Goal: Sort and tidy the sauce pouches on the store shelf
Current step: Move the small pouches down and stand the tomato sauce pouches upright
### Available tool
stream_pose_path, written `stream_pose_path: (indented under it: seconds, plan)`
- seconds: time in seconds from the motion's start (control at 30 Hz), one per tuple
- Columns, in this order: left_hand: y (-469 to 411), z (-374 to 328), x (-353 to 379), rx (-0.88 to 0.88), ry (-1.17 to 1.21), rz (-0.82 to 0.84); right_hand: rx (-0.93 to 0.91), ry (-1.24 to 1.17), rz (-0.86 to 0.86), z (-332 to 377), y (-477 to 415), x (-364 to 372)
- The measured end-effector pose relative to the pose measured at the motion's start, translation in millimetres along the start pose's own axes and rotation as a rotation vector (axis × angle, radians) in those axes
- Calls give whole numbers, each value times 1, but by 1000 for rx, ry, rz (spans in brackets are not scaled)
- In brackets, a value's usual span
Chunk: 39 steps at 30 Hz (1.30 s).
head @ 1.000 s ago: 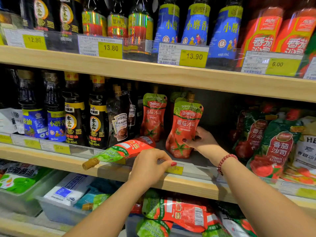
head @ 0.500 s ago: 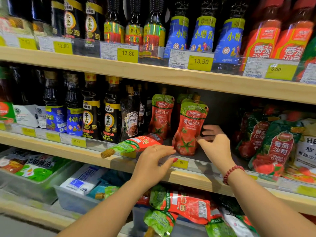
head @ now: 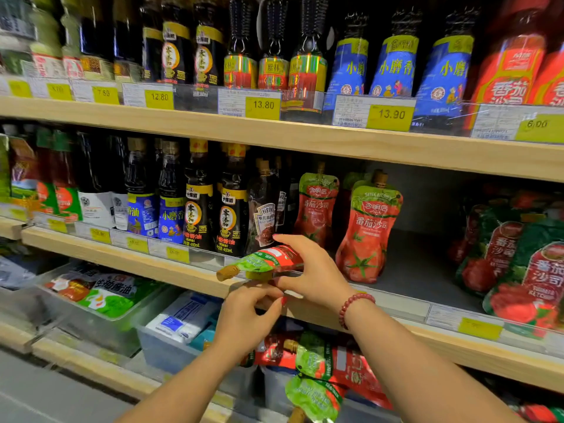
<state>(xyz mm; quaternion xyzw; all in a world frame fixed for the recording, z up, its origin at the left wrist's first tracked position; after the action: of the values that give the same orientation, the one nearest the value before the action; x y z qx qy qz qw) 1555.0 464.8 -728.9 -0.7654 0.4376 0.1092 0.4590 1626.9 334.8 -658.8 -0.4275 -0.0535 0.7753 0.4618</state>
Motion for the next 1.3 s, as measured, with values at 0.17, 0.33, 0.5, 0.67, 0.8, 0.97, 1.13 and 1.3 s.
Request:
stream_pose_path:
  seconds: [0.17,0.33,0.5,0.67,0.8,0.97,1.13,1.3]
  plan:
    - [0,4,1,-40,40,-22,-28,33,-100,-5,-4,5]
    - [-10,3,-8,-32,28,-101,-8,-75,-214,-9,-1,-3]
    - [-38,-12,-27,-44,164,-202,48,-255,-347,-7,-4,-25]
    - [-73,-37,-29,-9,186,-70,117,-347,-416,-3,-8,-47]
    - [-89,-51,-11,5,67,75,192,-500,-415,1,-12,-59]
    - [-97,-54,5,-31,136,141,237,-609,-372,1,-10,-60]
    - [-108,-53,6,-73,210,191,242,-594,-379,-2,-13,-61]
    - [-124,-50,4,-96,250,150,232,-318,-369,0,-15,-75]
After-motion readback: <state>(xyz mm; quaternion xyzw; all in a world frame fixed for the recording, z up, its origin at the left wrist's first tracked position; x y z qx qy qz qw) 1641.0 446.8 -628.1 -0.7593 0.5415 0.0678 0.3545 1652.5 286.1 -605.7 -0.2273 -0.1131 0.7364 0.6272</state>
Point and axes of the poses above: each hand's wrist, its own y-axis away from the middle knuckle, its own x-axis out of the palm, z = x × y, the point moved 2 cm from there along -y, towards the middle knuckle, and after that the axes turned 14 degrees about -y, right-handed, at the moved point
